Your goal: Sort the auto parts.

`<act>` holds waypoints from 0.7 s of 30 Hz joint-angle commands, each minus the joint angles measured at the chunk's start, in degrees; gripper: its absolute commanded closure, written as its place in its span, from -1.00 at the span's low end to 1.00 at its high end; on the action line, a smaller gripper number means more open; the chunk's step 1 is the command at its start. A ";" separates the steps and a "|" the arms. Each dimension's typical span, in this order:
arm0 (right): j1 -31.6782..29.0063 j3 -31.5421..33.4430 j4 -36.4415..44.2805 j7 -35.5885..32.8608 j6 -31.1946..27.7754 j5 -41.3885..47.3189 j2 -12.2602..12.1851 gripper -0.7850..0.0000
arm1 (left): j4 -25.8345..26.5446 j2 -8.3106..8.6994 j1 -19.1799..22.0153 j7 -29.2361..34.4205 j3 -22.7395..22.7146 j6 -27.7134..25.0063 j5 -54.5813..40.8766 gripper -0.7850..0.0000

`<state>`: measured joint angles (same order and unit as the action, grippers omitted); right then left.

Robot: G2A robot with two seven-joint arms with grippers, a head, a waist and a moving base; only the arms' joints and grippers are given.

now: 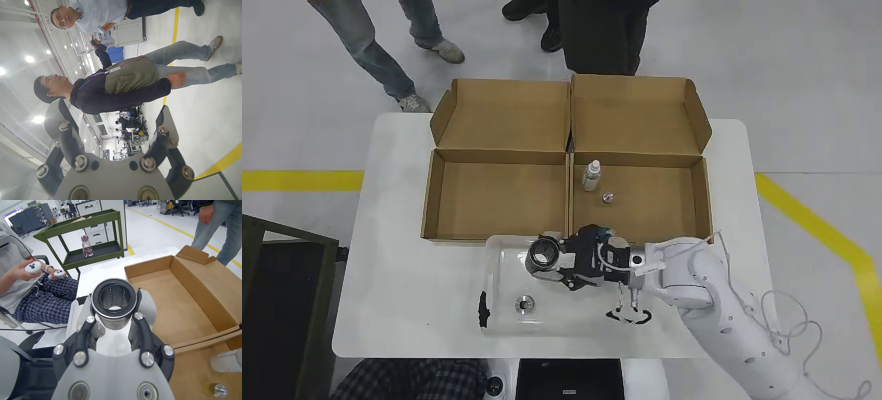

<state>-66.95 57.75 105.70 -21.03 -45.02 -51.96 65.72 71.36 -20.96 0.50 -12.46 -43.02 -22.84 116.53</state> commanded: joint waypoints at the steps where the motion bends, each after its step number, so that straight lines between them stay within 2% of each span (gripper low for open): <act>1: -0.06 0.79 -0.46 0.10 0.12 1.56 -0.13 1.00 | 0.00 0.00 0.00 0.00 0.00 0.00 0.00 -1.00; 10: 0.48 2.05 -1.23 0.66 1.24 4.44 -0.29 1.00 | 0.00 0.00 0.00 0.00 0.00 0.00 0.00 -1.00; 21: 3.96 -0.08 -3.51 1.65 6.23 1.32 0.53 1.00 | 0.00 0.00 0.00 0.00 0.00 0.00 0.00 -1.00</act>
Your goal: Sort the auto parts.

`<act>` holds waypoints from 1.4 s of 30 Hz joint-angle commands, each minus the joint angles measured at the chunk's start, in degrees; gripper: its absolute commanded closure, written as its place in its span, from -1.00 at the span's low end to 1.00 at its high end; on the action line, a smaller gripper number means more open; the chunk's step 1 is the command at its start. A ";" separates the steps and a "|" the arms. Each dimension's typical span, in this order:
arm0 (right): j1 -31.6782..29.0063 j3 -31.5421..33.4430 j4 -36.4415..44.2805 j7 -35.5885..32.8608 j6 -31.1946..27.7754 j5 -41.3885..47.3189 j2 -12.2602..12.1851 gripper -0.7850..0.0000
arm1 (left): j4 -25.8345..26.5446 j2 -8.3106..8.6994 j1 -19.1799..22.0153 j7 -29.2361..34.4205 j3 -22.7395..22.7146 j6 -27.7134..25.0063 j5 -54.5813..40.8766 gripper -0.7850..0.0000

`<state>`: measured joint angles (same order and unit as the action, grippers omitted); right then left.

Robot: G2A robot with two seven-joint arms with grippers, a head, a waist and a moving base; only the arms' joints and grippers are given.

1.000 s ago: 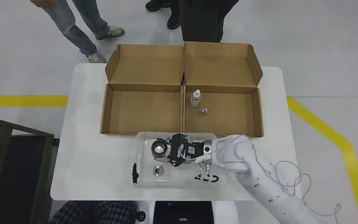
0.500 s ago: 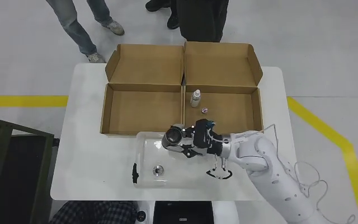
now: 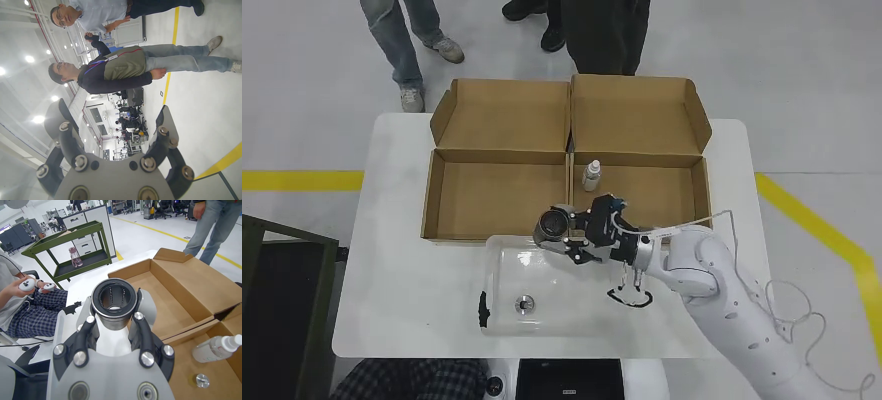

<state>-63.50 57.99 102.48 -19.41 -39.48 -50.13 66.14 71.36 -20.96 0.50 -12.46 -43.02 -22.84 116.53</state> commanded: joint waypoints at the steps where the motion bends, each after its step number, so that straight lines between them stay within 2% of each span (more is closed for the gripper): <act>1: 0.99 -0.70 -0.64 0.08 1.35 -1.02 0.25 1.00 | 0.00 0.00 0.00 0.00 0.00 0.00 0.00 -1.00; 20: 13.28 -10.52 -10.42 -0.22 16.10 -11.68 4.52 1.00 | 0.00 0.00 0.00 0.00 0.00 0.00 0.00 -1.00; 32: 19.62 -16.76 -19.76 -0.66 20.25 -12.55 8.19 1.00 | 0.00 0.00 0.00 0.00 0.00 0.00 0.00 -1.00; 42: 23.32 -19.46 -26.72 -0.92 22.53 -13.66 10.82 1.00 | 0.00 0.00 0.00 0.00 0.00 0.00 0.00 -1.00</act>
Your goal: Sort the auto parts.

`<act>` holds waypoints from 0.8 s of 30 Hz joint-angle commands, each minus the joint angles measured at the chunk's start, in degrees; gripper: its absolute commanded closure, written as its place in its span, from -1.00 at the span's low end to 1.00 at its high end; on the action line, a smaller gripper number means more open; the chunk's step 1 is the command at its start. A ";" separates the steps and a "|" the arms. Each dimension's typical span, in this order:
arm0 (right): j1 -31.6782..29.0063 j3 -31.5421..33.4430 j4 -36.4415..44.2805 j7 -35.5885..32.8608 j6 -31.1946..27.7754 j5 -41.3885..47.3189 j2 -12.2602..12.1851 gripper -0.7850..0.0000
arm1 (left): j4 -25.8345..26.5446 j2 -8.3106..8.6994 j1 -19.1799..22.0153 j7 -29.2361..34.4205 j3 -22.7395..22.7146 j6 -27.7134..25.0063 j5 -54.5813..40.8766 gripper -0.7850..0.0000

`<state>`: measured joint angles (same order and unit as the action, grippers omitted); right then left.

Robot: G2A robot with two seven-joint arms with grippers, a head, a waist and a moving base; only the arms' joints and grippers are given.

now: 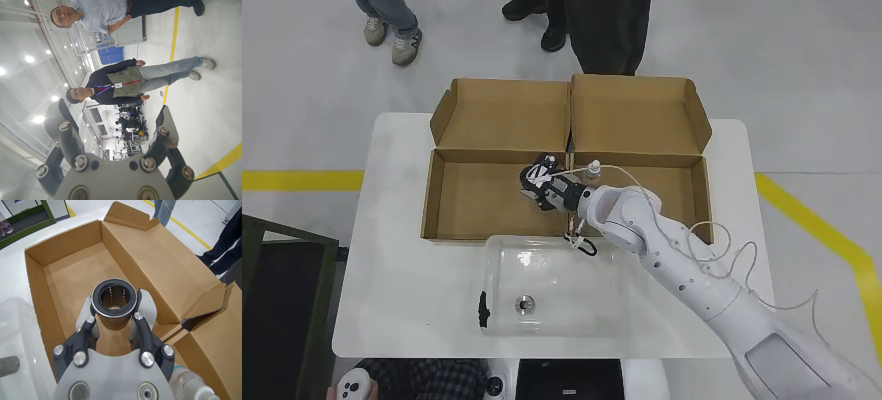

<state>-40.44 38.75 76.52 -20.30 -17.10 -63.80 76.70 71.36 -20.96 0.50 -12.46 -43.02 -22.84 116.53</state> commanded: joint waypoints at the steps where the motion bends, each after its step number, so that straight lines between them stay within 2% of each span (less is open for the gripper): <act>1: 0.44 -0.41 -1.41 0.02 0.27 0.13 0.50 1.00 | 0.00 0.00 0.00 0.00 0.00 0.00 0.00 -1.00; 7: 1.32 -1.72 -4.26 -0.25 0.93 -0.81 1.80 0.95 | 0.00 0.00 0.00 0.00 0.00 0.00 0.00 -1.00; 11: 1.57 -2.02 -5.66 -0.21 1.19 -1.41 2.44 0.60 | 0.00 0.00 0.00 0.00 0.00 0.00 0.00 -1.00; 22: 1.17 -1.19 -6.76 -0.97 1.04 -3.78 3.19 0.10 | 0.00 0.00 0.00 0.00 0.00 0.00 0.00 -1.00; 23: 1.06 -1.10 -6.64 -1.08 1.07 -4.11 3.22 0.02 | 0.00 0.00 0.00 0.00 0.00 0.00 0.00 -1.00; 24: 0.91 -0.97 -6.45 -1.14 1.08 -4.33 3.24 -0.18 | 0.00 0.00 0.00 0.00 0.00 0.00 0.00 -1.00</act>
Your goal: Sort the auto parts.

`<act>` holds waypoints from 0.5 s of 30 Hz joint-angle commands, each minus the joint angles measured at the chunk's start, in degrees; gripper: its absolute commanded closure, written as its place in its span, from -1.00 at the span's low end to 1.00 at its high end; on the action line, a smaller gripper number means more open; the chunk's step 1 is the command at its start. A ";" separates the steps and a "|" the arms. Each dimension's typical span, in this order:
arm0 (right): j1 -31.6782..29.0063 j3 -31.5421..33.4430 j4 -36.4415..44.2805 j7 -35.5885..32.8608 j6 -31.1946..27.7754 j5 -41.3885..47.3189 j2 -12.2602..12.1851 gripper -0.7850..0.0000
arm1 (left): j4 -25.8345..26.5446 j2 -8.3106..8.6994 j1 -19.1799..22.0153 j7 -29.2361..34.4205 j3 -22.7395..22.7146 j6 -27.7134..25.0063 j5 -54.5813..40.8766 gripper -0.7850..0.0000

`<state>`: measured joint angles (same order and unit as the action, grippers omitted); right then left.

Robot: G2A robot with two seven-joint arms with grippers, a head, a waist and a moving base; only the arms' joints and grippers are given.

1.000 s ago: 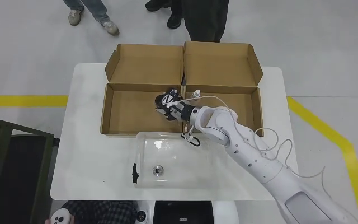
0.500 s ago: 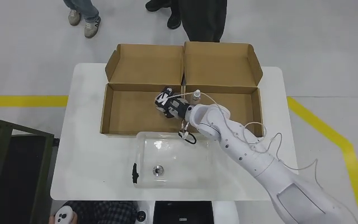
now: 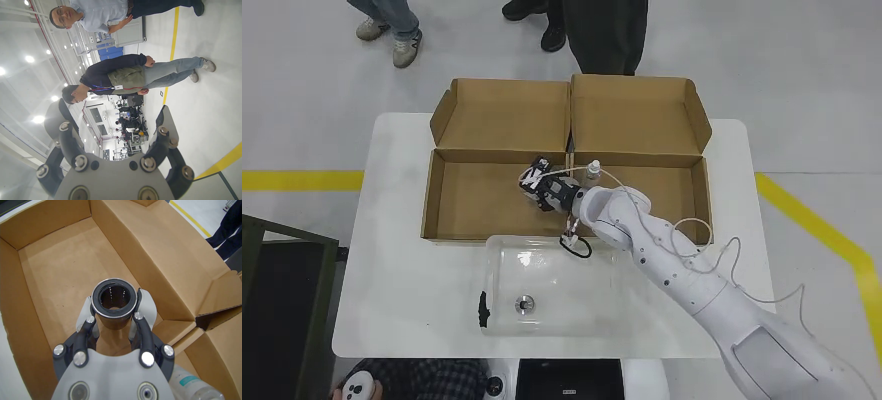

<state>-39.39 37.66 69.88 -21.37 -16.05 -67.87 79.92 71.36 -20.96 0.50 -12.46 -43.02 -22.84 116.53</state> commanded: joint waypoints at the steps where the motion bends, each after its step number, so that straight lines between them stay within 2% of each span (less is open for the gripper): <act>1: -0.28 0.26 0.42 -0.13 -0.01 -0.56 0.03 -0.30 | 0.00 0.00 0.00 0.00 0.00 0.00 0.00 -1.00; 4: -0.74 0.82 1.00 -0.50 -0.21 -1.26 0.00 -0.50 | 0.00 0.00 0.00 0.00 0.00 0.00 0.00 -1.00; 6: -1.16 1.34 1.56 -0.60 -0.31 -1.67 -0.07 -0.55 | 0.00 0.00 0.00 0.00 0.00 0.00 0.00 -1.00; 15: -5.13 4.90 11.29 -0.58 -3.25 -5.55 -1.54 -0.58 | 0.00 0.00 0.00 0.00 0.00 0.00 0.00 -1.00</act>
<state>-43.85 42.08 79.34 -21.62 -18.71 -72.73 78.65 71.36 -20.96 0.50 -12.46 -43.02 -22.84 116.53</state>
